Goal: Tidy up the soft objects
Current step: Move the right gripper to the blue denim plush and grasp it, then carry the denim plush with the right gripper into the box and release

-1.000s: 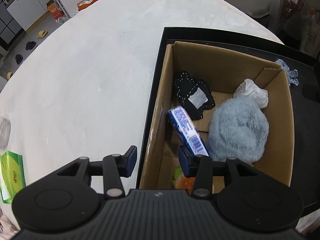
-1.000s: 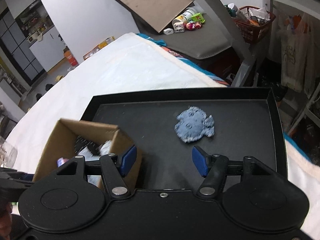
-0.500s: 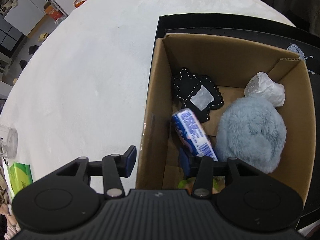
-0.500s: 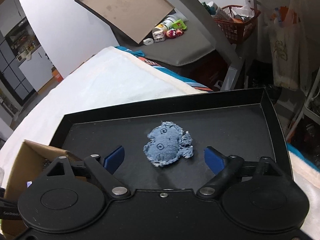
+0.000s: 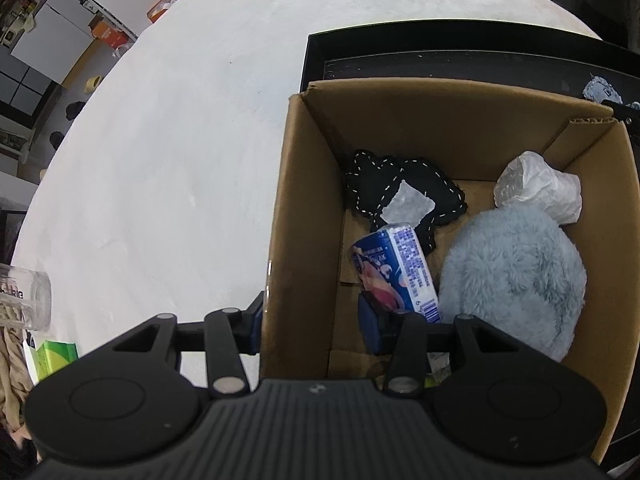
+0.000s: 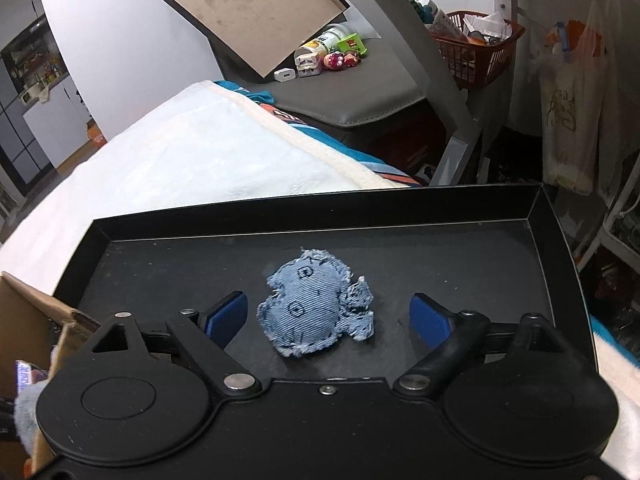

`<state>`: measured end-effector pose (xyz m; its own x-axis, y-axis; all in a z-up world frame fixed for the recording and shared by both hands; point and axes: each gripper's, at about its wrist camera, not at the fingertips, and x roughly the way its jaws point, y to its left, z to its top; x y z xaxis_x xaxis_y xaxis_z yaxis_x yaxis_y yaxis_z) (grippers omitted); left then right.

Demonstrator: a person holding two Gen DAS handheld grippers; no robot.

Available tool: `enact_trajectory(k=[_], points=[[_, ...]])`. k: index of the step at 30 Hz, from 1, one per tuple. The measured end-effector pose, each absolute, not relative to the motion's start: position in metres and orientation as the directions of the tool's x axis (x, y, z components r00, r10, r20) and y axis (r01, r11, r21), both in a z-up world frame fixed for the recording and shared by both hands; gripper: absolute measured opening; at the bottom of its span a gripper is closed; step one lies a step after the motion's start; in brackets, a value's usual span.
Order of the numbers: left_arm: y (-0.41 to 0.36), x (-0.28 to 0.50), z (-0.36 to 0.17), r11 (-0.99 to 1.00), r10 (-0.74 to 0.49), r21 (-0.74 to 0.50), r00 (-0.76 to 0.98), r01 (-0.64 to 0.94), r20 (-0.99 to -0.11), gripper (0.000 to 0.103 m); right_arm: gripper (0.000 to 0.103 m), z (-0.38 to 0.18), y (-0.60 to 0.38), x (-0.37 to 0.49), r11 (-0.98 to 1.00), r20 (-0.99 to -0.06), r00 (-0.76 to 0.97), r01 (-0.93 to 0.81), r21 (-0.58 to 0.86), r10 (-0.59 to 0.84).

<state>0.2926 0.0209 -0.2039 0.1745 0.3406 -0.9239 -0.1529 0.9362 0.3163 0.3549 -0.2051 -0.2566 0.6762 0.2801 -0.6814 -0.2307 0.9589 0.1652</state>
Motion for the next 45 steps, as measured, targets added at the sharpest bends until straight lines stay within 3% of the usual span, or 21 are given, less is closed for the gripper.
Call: enact_trajectory(k=[2,3,4,7,22,36,45], points=[[0.02,0.292,-0.204,0.936,0.342,0.317,0.175,-0.153,-0.923,0.045,0.053,-0.259,-0.205,0.356,0.958,-0.694,0.663,-0.233,0.167,0.282],[0.02,0.294,-0.204,0.936,0.342,0.317,0.175,-0.154,-0.923,0.045,0.047,-0.26,-0.206,0.357,0.957,-0.699,0.656,-0.235,0.17,0.285],[0.02,0.294,-0.204,0.936,0.34,0.315,0.174,-0.156,-0.924,0.045,0.033,-0.259,-0.207,0.355,0.958,-0.695,0.663,-0.238,0.158,0.279],[0.021,0.293,-0.205,0.939,0.333,0.307,0.176,-0.155,-0.926,0.045,0.028,-0.258,-0.209,0.352,0.958,-0.698,0.659,-0.241,0.157,0.28],[0.02,0.276,-0.195,0.949,0.301,0.271,0.207,-0.16,-0.931,0.047,0.025,-0.244,-0.212,0.321,0.963,-0.698,0.671,-0.247,0.11,0.252],[0.03,0.244,-0.188,0.958,0.259,0.219,0.235,-0.185,-0.937,0.047,0.025,-0.214,-0.217,0.282,0.952,-0.704,0.643,-0.242,0.188,0.302],[0.036,0.231,-0.184,0.966,0.216,0.167,0.262,-0.196,-0.941,0.047,0.025,-0.191,-0.211,0.255,0.957,-0.69,0.665,-0.243,0.16,0.285]])
